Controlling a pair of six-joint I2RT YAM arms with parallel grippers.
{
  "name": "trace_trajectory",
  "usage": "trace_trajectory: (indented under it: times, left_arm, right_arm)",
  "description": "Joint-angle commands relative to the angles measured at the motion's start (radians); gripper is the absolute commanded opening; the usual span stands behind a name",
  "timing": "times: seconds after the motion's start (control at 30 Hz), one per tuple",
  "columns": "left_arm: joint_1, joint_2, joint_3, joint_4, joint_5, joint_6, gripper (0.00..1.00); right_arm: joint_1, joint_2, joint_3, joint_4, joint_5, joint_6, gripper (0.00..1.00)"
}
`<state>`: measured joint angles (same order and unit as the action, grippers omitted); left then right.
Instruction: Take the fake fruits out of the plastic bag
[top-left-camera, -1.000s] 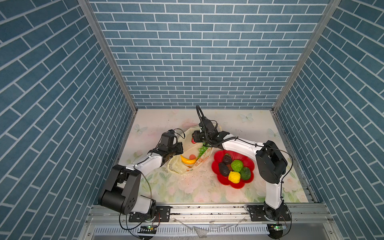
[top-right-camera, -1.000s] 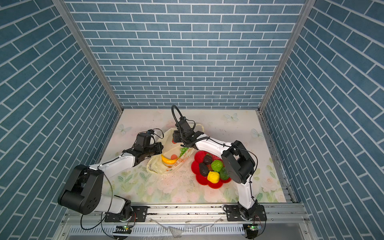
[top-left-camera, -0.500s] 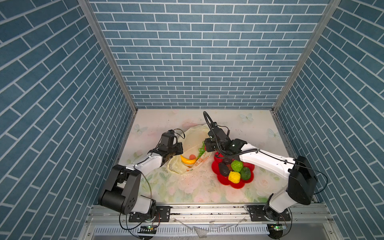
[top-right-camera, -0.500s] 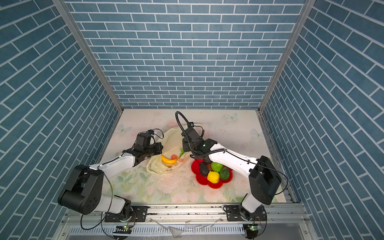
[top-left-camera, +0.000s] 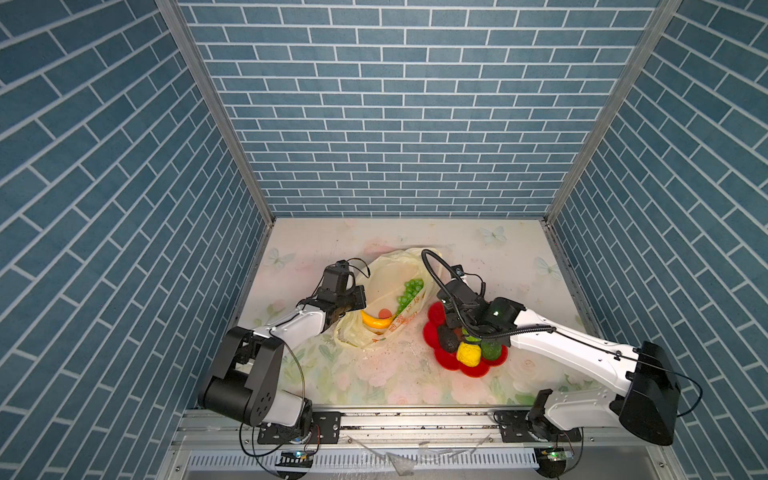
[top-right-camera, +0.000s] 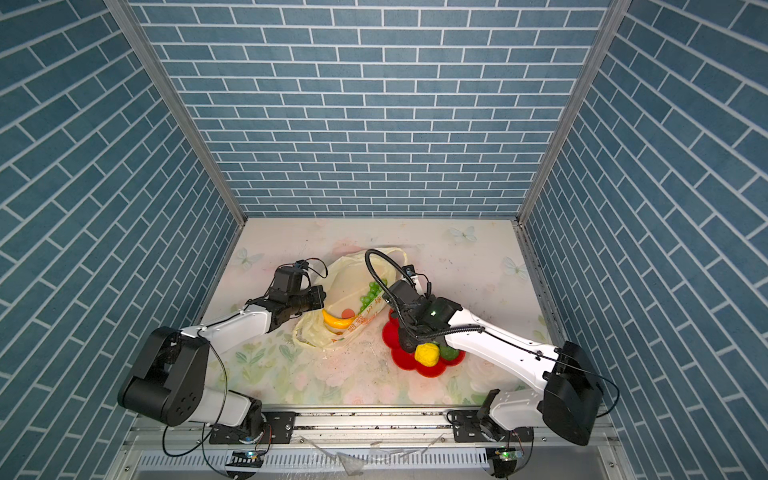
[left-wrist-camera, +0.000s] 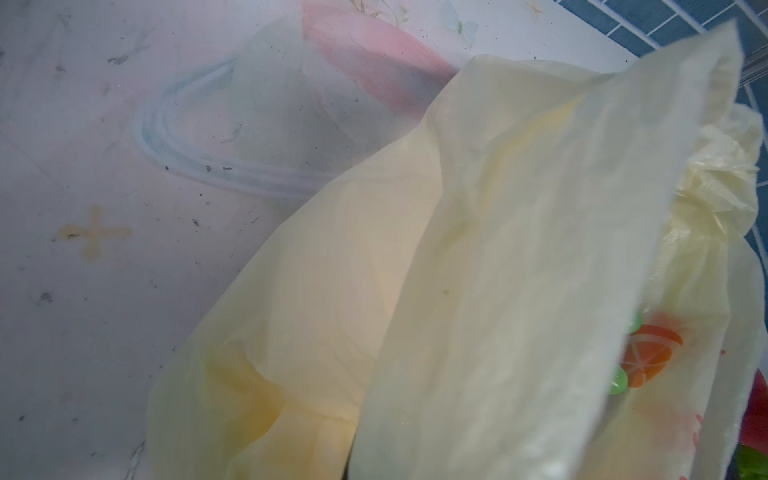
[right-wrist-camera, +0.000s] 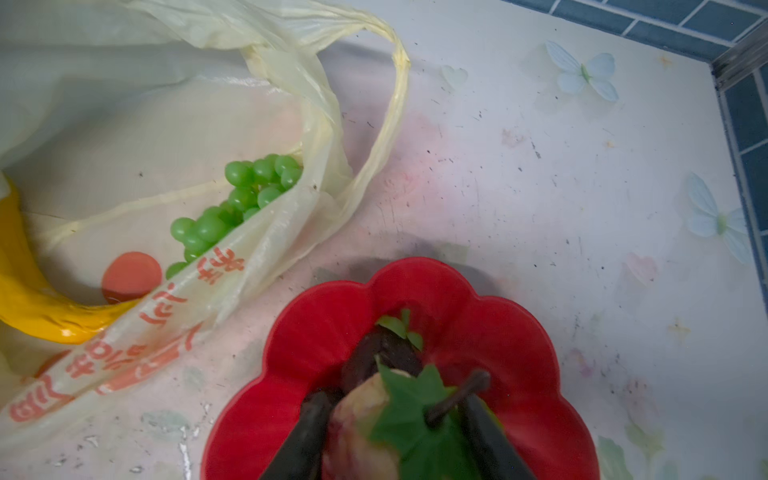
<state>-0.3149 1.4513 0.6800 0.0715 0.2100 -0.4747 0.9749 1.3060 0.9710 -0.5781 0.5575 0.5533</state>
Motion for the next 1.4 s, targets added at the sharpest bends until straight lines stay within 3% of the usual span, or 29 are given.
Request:
trace_trajectory:
  times: [0.0,0.53,1.37]
  left_arm:
    - [-0.002,0.011,0.012,-0.018,-0.012,0.016,0.00]
    - [-0.002,0.015,0.014,-0.022,-0.022,0.024,0.00]
    - [0.000,0.012,0.012,-0.016,-0.022,0.026,0.00]
  right_arm:
    - [0.019,-0.019,-0.051,-0.048,0.074,0.022,0.48]
    - [0.038,0.050,-0.120,0.041,0.123,-0.052,0.48]
    - [0.050,0.152,-0.152,0.084,0.127,-0.049,0.49]
